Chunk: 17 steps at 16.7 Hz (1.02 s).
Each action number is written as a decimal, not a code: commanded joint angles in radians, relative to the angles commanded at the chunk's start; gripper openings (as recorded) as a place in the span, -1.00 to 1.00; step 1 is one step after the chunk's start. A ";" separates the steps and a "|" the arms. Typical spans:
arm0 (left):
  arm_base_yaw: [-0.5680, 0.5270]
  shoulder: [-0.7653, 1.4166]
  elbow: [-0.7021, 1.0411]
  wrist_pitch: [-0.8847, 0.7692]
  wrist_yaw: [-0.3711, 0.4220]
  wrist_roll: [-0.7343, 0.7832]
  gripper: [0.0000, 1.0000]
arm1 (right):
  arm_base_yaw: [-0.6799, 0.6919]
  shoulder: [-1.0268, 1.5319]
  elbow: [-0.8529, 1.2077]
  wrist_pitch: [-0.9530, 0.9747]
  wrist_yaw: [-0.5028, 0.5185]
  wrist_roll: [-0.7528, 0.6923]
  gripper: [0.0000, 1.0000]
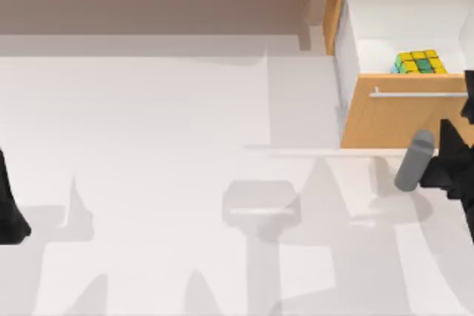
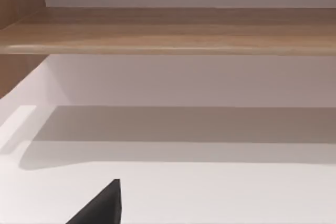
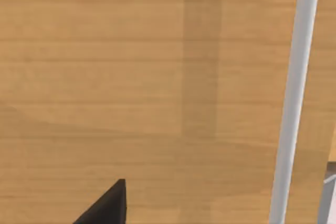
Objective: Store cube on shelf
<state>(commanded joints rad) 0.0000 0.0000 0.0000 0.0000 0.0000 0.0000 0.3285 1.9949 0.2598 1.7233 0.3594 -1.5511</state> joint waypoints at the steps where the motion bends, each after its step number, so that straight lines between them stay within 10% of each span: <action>1: 0.000 0.000 0.000 0.000 0.000 0.000 1.00 | 0.007 -0.002 -0.016 0.014 0.007 0.000 1.00; 10: 0.000 0.000 0.000 0.000 0.000 0.000 1.00 | 0.050 0.023 -0.041 0.006 0.016 0.028 1.00; 17: 0.000 0.000 0.000 0.000 0.000 0.000 1.00 | 0.346 -0.056 0.299 -0.399 -0.054 0.384 1.00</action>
<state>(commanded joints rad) 0.0000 0.0000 0.0000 0.0000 0.0000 0.0000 0.6745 1.9387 0.5592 1.3241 0.3054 -1.1675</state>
